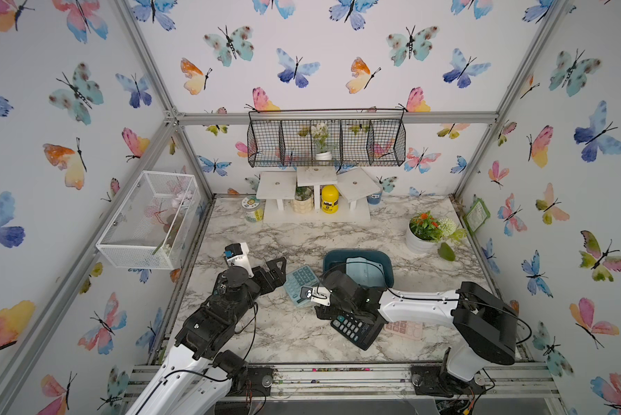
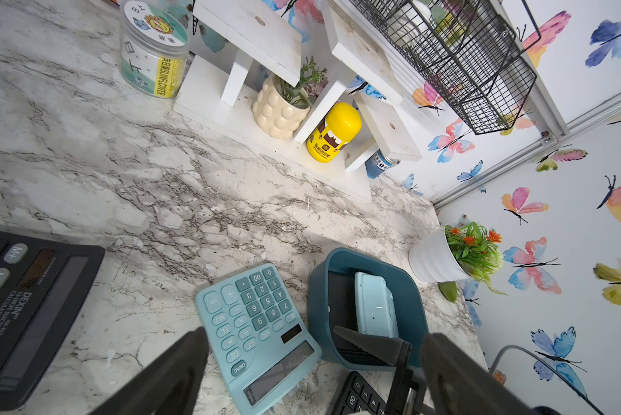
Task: Put the calculator in the storage box
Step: Pick up the calculator at the center of the board.
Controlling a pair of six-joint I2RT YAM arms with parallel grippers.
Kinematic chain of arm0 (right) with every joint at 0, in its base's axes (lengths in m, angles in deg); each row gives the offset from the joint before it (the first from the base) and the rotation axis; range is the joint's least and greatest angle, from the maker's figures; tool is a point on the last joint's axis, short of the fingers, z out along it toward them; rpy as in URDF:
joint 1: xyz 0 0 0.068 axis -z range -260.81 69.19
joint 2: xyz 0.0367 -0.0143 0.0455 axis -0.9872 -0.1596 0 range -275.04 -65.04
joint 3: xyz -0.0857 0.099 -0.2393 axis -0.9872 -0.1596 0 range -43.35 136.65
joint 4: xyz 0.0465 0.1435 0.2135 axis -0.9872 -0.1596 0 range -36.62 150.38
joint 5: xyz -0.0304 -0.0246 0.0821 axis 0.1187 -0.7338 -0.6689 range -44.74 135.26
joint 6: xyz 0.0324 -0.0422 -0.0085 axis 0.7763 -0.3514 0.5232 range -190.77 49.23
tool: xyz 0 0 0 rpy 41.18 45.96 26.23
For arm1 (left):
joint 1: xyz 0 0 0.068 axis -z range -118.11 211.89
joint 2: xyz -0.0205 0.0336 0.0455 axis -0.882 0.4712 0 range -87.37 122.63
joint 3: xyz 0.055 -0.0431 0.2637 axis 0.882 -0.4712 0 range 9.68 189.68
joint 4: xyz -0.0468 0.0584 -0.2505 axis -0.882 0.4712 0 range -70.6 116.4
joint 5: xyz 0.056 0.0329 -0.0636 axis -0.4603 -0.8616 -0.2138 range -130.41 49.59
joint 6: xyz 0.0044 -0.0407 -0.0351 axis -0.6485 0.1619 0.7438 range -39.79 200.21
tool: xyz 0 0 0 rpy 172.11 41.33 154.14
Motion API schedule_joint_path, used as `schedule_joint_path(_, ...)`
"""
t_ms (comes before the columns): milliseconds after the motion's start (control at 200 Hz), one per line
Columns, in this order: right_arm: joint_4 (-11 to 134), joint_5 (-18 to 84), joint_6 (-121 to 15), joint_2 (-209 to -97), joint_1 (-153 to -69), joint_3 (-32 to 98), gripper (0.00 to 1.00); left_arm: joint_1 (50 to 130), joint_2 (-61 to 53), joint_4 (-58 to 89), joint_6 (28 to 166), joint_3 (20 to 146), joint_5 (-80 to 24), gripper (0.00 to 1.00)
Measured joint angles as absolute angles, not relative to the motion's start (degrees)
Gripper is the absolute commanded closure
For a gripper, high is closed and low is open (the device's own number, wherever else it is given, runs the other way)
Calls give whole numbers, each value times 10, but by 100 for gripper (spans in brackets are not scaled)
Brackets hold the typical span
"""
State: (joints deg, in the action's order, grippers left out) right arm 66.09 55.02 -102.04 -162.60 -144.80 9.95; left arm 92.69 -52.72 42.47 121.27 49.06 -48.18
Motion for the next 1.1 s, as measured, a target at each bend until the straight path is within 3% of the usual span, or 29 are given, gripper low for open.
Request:
schedule_joint_path(260,673,568,-1080,-1698,-1455,146,29,927,-536,424,1213,480,-482,1)
schedule_joint_path(440,683,575,-1101,-1723,-1460,147,33,927,-546,425,1213,474,-483,1)
schedule_joint_path(736,708,580,-1112,-1768,-1461,172,51,927,-597,432,1216,471,-517,1)
schedule_joint_path(911,730,591,-1117,-1772,-1461,176,82,927,-619,433,1218,471,-532,1)
schedule_joint_path(1096,743,597,-1097,-1767,-1464,196,97,927,-619,435,1218,472,-532,1)
